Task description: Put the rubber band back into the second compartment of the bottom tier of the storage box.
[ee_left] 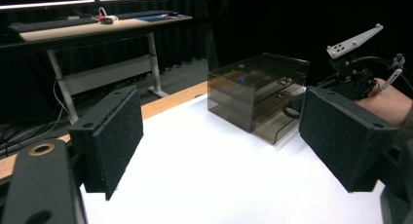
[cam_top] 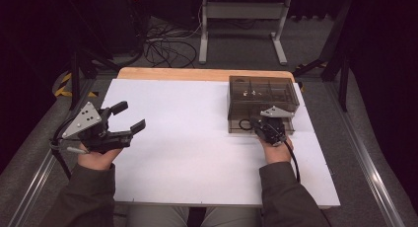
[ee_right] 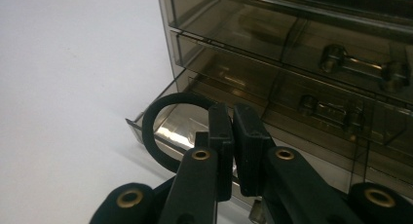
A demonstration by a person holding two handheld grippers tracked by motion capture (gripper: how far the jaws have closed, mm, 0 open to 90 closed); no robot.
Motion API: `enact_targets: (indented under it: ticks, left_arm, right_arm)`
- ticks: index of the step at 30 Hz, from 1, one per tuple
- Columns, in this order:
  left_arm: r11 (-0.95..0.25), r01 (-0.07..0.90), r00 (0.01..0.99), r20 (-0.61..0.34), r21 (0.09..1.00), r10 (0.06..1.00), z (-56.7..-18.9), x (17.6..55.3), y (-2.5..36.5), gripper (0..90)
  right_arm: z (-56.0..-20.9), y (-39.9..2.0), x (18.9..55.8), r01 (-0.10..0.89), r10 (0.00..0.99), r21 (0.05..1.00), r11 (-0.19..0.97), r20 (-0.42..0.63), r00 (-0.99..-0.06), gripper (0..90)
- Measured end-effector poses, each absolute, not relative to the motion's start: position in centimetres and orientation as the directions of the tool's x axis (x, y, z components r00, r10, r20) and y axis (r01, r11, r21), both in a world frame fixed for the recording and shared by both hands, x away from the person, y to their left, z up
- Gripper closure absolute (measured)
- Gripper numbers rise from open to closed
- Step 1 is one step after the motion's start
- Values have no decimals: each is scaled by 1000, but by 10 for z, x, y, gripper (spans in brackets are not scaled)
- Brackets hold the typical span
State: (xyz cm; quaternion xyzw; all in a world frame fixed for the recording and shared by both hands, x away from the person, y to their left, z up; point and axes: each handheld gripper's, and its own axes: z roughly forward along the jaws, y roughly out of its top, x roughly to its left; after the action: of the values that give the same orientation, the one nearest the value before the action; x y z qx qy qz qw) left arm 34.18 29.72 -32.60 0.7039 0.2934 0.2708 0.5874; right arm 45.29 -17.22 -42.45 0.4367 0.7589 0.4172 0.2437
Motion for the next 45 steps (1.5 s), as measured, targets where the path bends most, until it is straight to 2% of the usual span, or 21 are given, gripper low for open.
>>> enact_targets:
  ticks: [21, 40, 45]
  left_arm:
    - [-139, 104, 682, 31, 985, 731, -328, 343, 297, 171]
    - [-141, 109, 681, 29, 984, 731, -330, 344, 297, 170]
    - [-141, 109, 681, 29, 984, 732, -330, 344, 296, 170]
  right_arm:
    - [-441, -194, 469, 530, 918, 822, 209, 22, -395, 871]
    - [-446, -202, 474, 536, 944, 816, 217, -35, -329, 863]
    - [-447, -201, 474, 536, 945, 815, 220, -41, -325, 821]
